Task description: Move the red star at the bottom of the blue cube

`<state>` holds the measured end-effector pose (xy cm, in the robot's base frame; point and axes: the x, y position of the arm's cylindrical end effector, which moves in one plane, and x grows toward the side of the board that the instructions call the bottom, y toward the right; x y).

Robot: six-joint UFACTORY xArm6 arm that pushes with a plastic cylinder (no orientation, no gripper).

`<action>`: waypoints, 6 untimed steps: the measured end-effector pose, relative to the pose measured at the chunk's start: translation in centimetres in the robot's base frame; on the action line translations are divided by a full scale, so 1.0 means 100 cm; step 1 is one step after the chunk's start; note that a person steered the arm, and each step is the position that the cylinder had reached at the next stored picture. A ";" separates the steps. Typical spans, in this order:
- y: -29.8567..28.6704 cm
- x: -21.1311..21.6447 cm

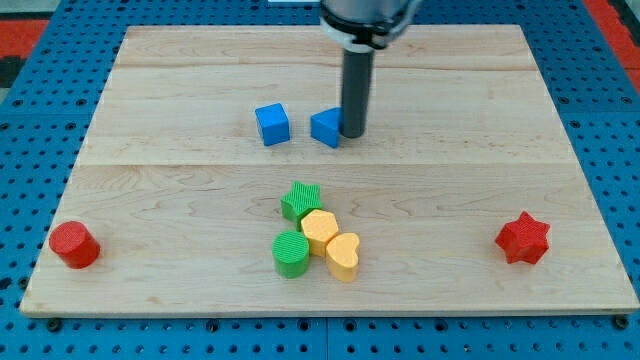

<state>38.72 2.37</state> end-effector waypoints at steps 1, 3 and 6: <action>0.016 -0.004; 0.219 0.062; 0.209 0.167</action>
<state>55.47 23.32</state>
